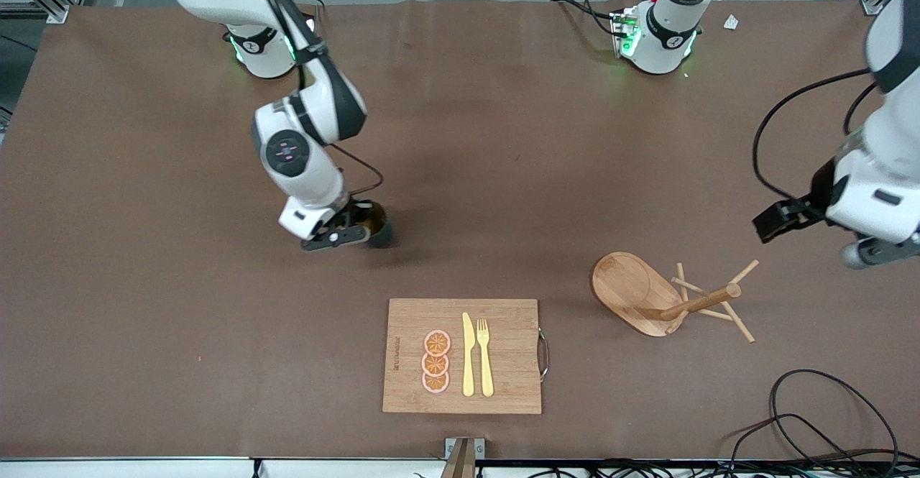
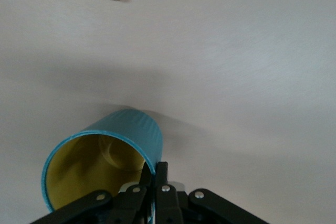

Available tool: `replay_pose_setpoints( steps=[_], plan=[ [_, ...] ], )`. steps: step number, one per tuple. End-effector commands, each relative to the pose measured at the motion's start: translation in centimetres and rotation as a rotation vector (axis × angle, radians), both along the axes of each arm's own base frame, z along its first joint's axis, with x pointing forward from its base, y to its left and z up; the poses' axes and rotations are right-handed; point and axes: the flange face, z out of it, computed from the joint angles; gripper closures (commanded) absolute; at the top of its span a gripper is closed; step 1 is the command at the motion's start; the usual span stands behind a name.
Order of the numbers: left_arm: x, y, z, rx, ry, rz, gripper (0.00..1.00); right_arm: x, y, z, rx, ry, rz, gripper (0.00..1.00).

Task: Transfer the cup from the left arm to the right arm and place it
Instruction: 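Grasp the mug rim with the right gripper while the left gripper withdraws, then carry the teal mug with the right gripper away from the board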

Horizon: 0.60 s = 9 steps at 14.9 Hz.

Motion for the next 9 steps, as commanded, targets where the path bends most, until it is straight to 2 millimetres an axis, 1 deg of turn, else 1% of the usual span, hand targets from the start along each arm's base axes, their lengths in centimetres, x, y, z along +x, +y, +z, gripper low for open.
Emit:
replay_pose_setpoints(
  steps=[1, 3, 5, 6, 7, 8, 9],
  plan=[
    [-3.0, 2.3, 3.2, -0.043, -0.006, -0.054, 0.0, 1.0, -6.6, 2.7, 0.001, 0.019, 0.207, 1.0],
    [-5.1, 3.6, 3.7, -0.019, 0.019, -0.074, 0.0, 1.6, -10.6, 3.2, -0.017, 0.013, 0.327, 1.0],
    [-6.6, 4.6, 4.2, -0.008, 0.058, -0.134, 0.0, 2.4, -14.8, 3.4, -0.036, 0.011, 0.425, 1.0],
    [-7.1, 5.3, 4.3, -0.029, 0.079, -0.172, 0.0, 2.6, -16.9, 3.3, -0.034, 0.011, 0.494, 1.0],
    [-7.7, 6.6, 4.4, -0.06, 0.095, -0.179, 0.0, 2.7, -18.9, 2.9, -0.03, 0.016, 0.537, 1.0],
    [-8.4, 7.5, 4.3, -0.09, 0.107, -0.174, 0.0, 2.8, -20.8, 2.6, -0.028, 0.022, 0.567, 1.0],
    [-9.1, 7.6, 4.1, -0.098, 0.115, -0.169, 0.0, 2.9, -22.3, 2.5, -0.025, 0.013, 0.612, 1.0]
  ],
)
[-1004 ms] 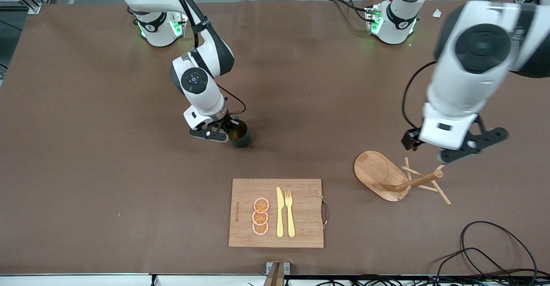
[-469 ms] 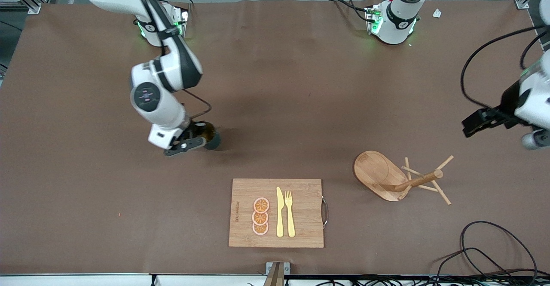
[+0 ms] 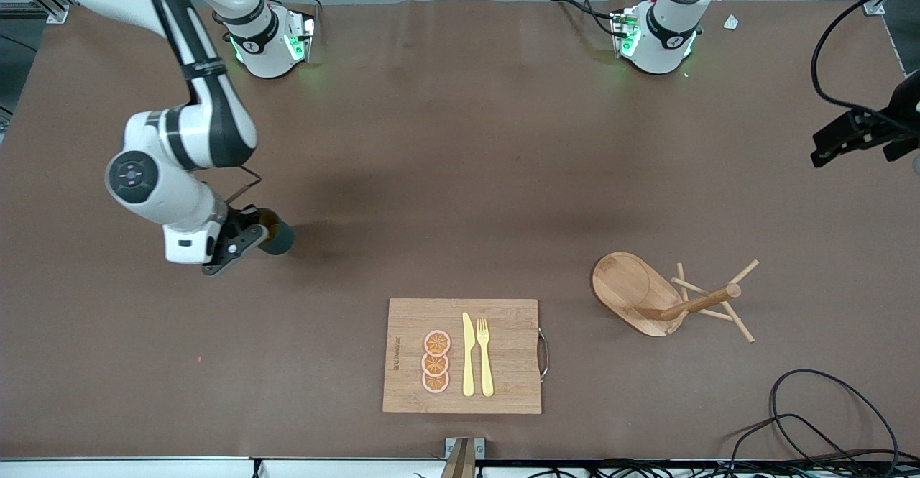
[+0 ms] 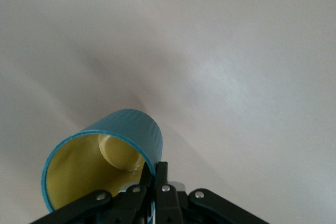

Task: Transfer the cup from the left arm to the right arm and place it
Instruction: 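Carry the teal mug with the right gripper away from the board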

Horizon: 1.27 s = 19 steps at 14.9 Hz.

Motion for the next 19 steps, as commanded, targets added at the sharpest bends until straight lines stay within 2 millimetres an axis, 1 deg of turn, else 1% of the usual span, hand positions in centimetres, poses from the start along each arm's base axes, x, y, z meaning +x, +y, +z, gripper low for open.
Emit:
replay_pose_setpoints(
  steps=[1, 3, 4, 6, 7, 11, 13, 17, 19],
  plan=[
    [-2.5, 0.9, -0.3, -0.033, 0.023, -0.001, 0.0, -0.8, -3.9, -0.4, 0.005, -0.014, 0.145, 1.0],
    [-2.9, 0.7, -0.2, -0.026, 0.022, 0.0, 0.0, -0.8, -7.3, -0.7, 0.007, -0.038, 0.202, 1.0],
    [-2.9, 0.8, -0.1, -0.02, 0.02, 0.0, 0.0, -0.8, -8.6, -0.9, 0.007, -0.047, 0.23, 1.0],
    [-2.9, 1.0, 0.1, -0.006, 0.011, 0.005, 0.0, -1.0, -10.5, -1.6, 0.005, -0.052, 0.253, 1.0],
    [-2.8, 0.8, 0.1, 0.006, 0.009, 0.001, 0.0, -1.2, -11.1, -2.0, 0.005, -0.05, 0.251, 1.0],
    [-2.6, 0.6, 0.3, 0.035, -0.012, 0.009, 0.0, -1.8, -11.4, -3.3, 0.001, -0.071, 0.274, 1.0],
    [-2.7, 0.5, 0.3, 0.034, -0.01, 0.031, 0.0, -2.0, -12.1, -4.3, 0.001, -0.059, 0.269, 1.0],
    [-2.7, 0.4, 0.5, 0.033, -0.011, 0.057, 0.0, -2.1, -13.1, -5.0, 0.002, -0.051, 0.294, 1.0],
    [-2.6, 0.3, 0.4, 0.033, -0.009, 0.054, 0.0, -2.1, -13.1, -5.4, 0.003, -0.045, 0.296, 0.99]
  ],
)
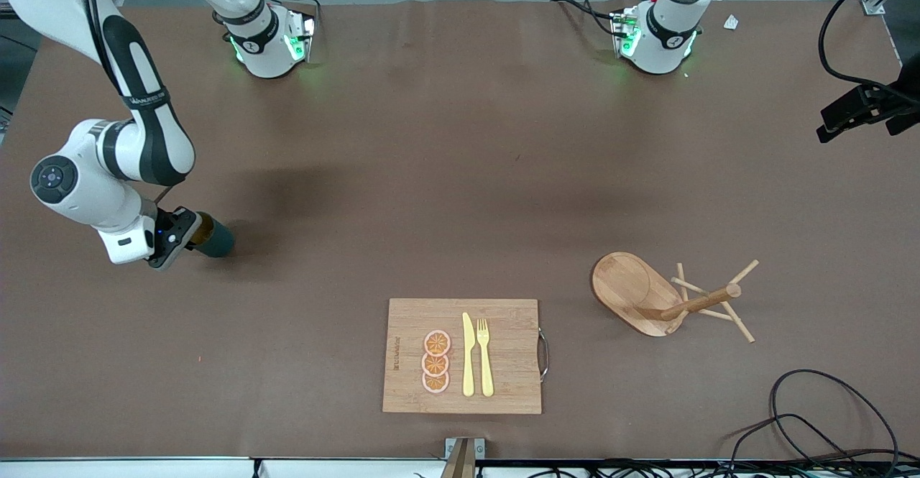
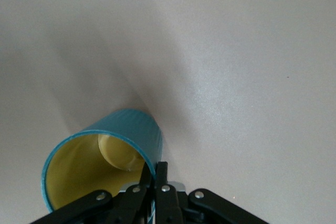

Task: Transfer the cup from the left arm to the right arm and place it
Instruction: 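Carry the teal mug with the right gripper away from the board, then set the teal mug down and open the right gripper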

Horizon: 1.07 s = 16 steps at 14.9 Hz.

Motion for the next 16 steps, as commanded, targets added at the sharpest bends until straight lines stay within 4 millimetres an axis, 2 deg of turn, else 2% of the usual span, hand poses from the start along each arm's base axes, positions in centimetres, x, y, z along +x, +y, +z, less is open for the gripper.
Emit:
replay_pose_setpoints(
  steps=[1, 2, 3, 4, 5, 6, 8, 10, 13, 16],
  plan=[
    [-0.4, -0.3, 0.3, 0.022, -0.012, 0.005, 0.0, -0.4, -0.5, -0.2, -0.001, -0.002, 0.019, 0.99],
    [-0.4, -0.3, 0.3, 0.02, -0.011, 0.005, 0.0, -0.4, -0.5, -0.2, -0.001, -0.002, 0.018, 0.97],
    [-0.4, -0.3, 0.3, 0.02, -0.011, 0.005, 0.0, -0.4, -0.5, -0.2, -0.001, -0.004, 0.016, 0.83],
    [-0.4, -0.3, 0.3, 0.022, -0.012, 0.003, 0.0, -0.3, -0.7, -0.2, -0.001, -0.007, 0.013, 0.32],
    [-0.4, -0.3, 0.3, 0.022, -0.012, 0.002, 0.0, -0.3, -0.8, -0.1, -0.001, -0.007, 0.01, 0.06],
    [-0.4, -0.3, 0.3, 0.022, -0.012, 0.002, 0.0, -0.2, -0.7, 0.0, -0.001, -0.009, 0.011, 0.0],
    [-0.4, -0.3, 0.2, 0.022, -0.01, 0.0, 0.0, 0.2, -0.4, 0.7, -0.001, -0.014, -0.002, 0.0],
    [-0.5, 0.1, 0.4, 0.013, -0.012, -0.013, 0.0, 1.0, -0.4, 2.5, 0.009, -0.012, -0.07, 0.0],
    [-0.6, 0.1, 0.5, 0.013, -0.011, -0.013, 0.0, 2.1, 0.3, 7.1, 0.01, 0.083, -0.314, 0.0],
    [-0.6, 0.5, 0.5, 0.012, -0.011, -0.007, 0.0, 2.7, 1.3, 12.0, -0.006, 0.099, -0.512, 0.0]
  ],
)
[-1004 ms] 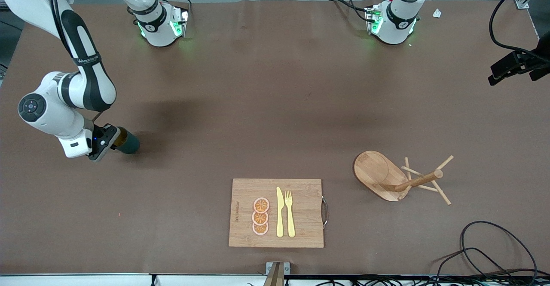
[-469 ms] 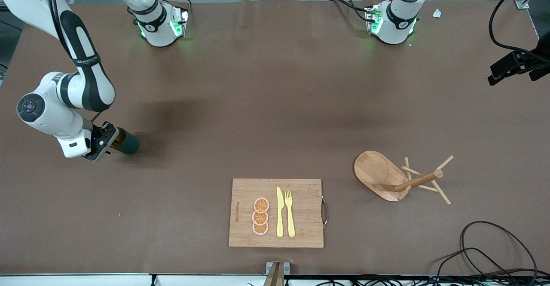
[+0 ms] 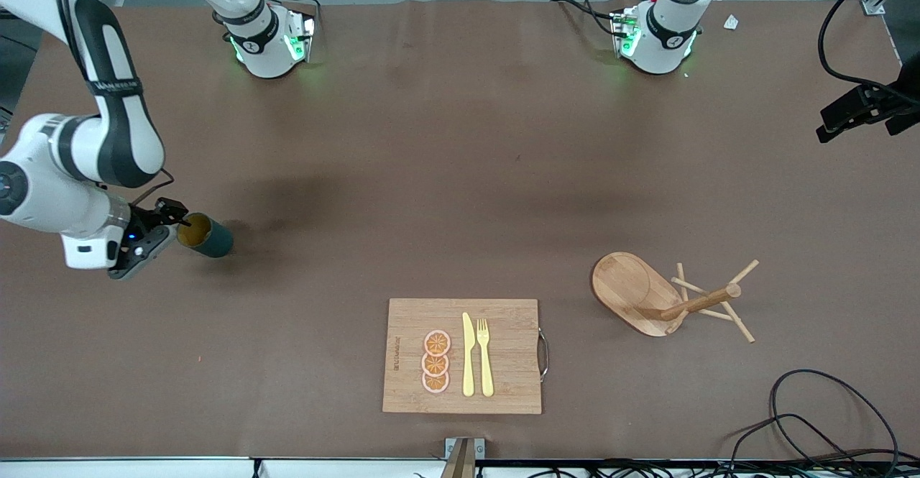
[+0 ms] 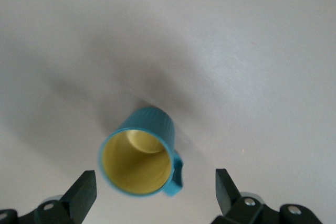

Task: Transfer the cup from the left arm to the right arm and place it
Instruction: 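Set the teal mug down and open the right gripper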

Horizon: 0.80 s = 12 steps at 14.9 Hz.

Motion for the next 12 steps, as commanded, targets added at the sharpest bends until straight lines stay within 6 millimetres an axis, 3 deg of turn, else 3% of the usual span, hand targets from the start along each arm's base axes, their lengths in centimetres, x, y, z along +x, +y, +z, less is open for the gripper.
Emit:
replay_pose_setpoints(
  steps=[1, 7, 12],
  plan=[
    [-0.6, 0.4, 0.5, 0.013, -0.011, -0.008, 0.0, 0.2, 0.7, 4.5, -0.016, -0.003, -0.15, 0.0],
    [-0.7, 0.3, 0.6, 0.013, -0.011, -0.009, 0.0, 1.1, -0.3, 11.2, -0.047, 0.026, -0.42, 0.0],
    [-0.7, 0.1, 0.6, 0.011, -0.009, -0.012, 0.0, 0.9, 0.0, 14.6, -0.084, 0.062, -0.602, 0.0]
  ],
)
